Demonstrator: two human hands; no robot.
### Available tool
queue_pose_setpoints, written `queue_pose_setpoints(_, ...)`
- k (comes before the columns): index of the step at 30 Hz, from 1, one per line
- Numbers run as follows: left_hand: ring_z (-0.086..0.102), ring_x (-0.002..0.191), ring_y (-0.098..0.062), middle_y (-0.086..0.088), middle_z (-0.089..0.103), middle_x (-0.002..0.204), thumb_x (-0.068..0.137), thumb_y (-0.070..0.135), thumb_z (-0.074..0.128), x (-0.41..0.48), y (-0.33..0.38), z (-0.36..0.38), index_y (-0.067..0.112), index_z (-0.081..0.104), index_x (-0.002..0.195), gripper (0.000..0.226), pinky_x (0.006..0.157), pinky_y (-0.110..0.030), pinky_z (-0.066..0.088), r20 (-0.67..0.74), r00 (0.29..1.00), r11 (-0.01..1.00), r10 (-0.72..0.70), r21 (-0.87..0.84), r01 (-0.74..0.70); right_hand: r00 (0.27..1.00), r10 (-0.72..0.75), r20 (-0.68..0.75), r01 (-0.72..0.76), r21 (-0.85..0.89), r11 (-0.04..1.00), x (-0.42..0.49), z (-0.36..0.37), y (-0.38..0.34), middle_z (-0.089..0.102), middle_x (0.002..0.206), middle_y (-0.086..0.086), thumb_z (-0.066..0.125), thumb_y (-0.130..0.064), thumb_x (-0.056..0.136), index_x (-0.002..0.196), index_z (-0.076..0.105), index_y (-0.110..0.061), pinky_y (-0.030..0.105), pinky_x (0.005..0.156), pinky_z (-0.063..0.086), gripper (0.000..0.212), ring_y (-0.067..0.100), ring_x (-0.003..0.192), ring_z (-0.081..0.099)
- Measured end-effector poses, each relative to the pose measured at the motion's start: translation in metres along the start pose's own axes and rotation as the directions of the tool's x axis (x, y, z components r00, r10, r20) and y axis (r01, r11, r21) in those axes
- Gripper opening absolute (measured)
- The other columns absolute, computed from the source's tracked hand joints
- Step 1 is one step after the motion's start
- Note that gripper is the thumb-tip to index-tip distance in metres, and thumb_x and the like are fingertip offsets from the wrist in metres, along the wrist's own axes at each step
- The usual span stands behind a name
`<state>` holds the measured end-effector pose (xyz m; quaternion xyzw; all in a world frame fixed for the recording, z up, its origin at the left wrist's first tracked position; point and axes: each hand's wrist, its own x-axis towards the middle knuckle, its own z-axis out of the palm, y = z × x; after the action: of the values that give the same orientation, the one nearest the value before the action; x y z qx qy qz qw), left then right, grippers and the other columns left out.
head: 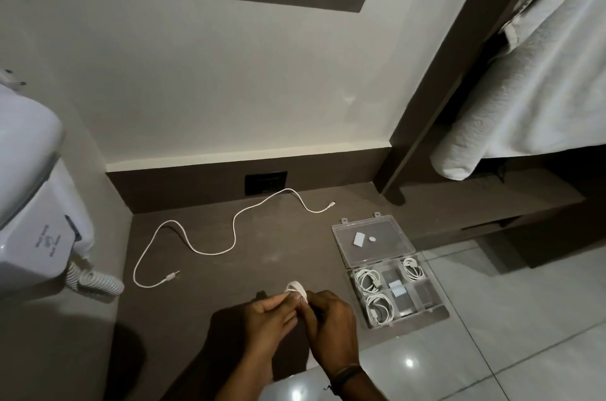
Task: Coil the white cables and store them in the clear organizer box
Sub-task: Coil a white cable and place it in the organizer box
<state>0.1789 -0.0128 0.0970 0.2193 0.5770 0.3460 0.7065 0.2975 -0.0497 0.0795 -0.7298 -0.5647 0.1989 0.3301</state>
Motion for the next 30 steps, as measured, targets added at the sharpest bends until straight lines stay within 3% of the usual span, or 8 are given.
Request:
queue_pose_setpoints(3, 0.070, 0.053, -0.009, -0.004, 0.076, 0.061, 0.057, 0.025, 0.091, 0.013, -0.006, -0.005, 0.010, 0.077, 0.076, 0.028, 0.051, -0.025, 0.054, -0.083, 0.962, 0.938, 0.259, 0.261, -0.230, 0.996, 0.085, 0.011, -0.086, 0.058, 0.995, -0.001, -0.008, 0.011, 0.075, 0.082, -0.011, 0.070, -0.038, 0.094, 0.106, 0.081, -0.034, 0.026, 0.071, 0.059, 0.017, 0.001, 0.076, 0.070)
queue_pose_setpoints(5, 0.072, 0.063, -0.005, 0.001, 0.076, 0.075, 0.055, 0.022, 0.093, 0.020, -0.005, -0.010, 0.019, 0.075, 0.087, 0.036, 0.054, -0.026, 0.056, 0.009, 0.940, 0.902, 0.341, 0.279, -0.330, 0.990, 0.136, 0.047, -0.142, 0.137, 0.980, -0.002, -0.015, 0.019, 0.077, 0.083, -0.011, 0.070, -0.039, 0.091, 0.104, 0.082, -0.035, 0.031, 0.074, 0.061, 0.018, 0.003, 0.079, 0.073)
queue_pose_setpoints(8, 0.074, 0.093, -0.015, 0.007, 0.077, 0.104, 0.070, 0.015, 0.084, 0.025, -0.002, -0.011, 0.029, 0.074, 0.106, 0.040, 0.066, -0.031, 0.061, 0.243, 0.929, 0.914, 0.278, 0.232, -0.334, 0.976, 0.177, 0.131, -0.209, 0.312, 0.927, -0.004, -0.025, 0.023, 0.079, 0.086, -0.009, 0.072, -0.038, 0.089, 0.101, 0.083, -0.038, 0.044, 0.078, 0.063, 0.016, 0.013, 0.083, 0.076)
queue_pose_setpoints(11, 0.076, 0.091, -0.023, 0.000, 0.080, 0.096, 0.076, 0.006, 0.078, 0.027, -0.004, -0.008, 0.025, 0.079, 0.095, 0.027, 0.067, -0.030, 0.061, 0.275, 0.911, 0.904, 0.308, 0.212, -0.370, 0.956, 0.210, 0.207, -0.281, 0.426, 0.860, -0.003, -0.031, 0.019, 0.082, 0.091, -0.005, 0.072, -0.043, 0.087, 0.097, 0.085, -0.036, 0.050, 0.076, 0.065, 0.017, 0.018, 0.085, 0.077)
queue_pose_setpoints(15, 0.076, 0.089, -0.021, 0.000, 0.080, 0.095, 0.081, 0.001, 0.072, 0.030, -0.008, -0.002, 0.013, 0.076, 0.104, 0.027, 0.070, -0.031, 0.062, 0.313, 0.904, 0.908, 0.290, 0.209, -0.363, 0.905, 0.300, 0.301, -0.420, 0.516, 0.747, -0.002, -0.034, 0.017, 0.082, 0.084, -0.001, 0.068, -0.016, 0.099, 0.097, 0.085, -0.017, 0.035, 0.066, 0.063, 0.017, 0.013, 0.081, 0.075)
queue_pose_setpoints(18, 0.076, 0.090, -0.022, -0.003, 0.080, 0.096, 0.081, 0.004, 0.073, 0.028, -0.015, 0.005, 0.018, 0.077, 0.101, 0.025, 0.077, -0.038, 0.062, 0.286, 0.896, 0.880, 0.340, 0.240, -0.410, 0.847, 0.415, 0.332, -0.528, 0.620, 0.581, -0.005, -0.033, 0.017, 0.079, 0.084, 0.009, 0.066, -0.011, 0.099, 0.098, 0.082, -0.004, 0.030, 0.062, 0.059, 0.017, 0.022, 0.078, 0.072)
queue_pose_setpoints(23, 0.076, 0.086, -0.012, 0.015, 0.079, 0.093, 0.081, 0.007, 0.074, 0.025, -0.026, 0.013, 0.044, 0.076, 0.091, 0.038, 0.073, -0.023, 0.060, 0.283, 0.846, 0.786, 0.453, 0.322, -0.528, 0.680, 0.537, 0.500, -0.639, 0.763, 0.099, -0.009, -0.034, 0.013, 0.078, 0.092, 0.020, 0.066, -0.005, 0.097, 0.104, 0.077, 0.005, 0.030, 0.070, 0.063, 0.017, 0.025, 0.079, 0.076)
queue_pose_setpoints(30, 0.074, 0.084, -0.003, 0.007, 0.079, 0.100, 0.085, 0.014, 0.069, 0.019, -0.036, 0.022, 0.029, 0.073, 0.108, 0.028, 0.072, -0.031, 0.064, 0.263, 0.741, 0.545, 0.618, 0.535, -0.645, 0.568, 0.571, 0.593, -0.665, 0.740, -0.107, -0.010, -0.032, 0.014, 0.077, 0.111, 0.016, 0.067, -0.014, 0.098, 0.121, 0.073, -0.003, 0.036, 0.085, 0.061, 0.027, 0.026, 0.098, 0.073)
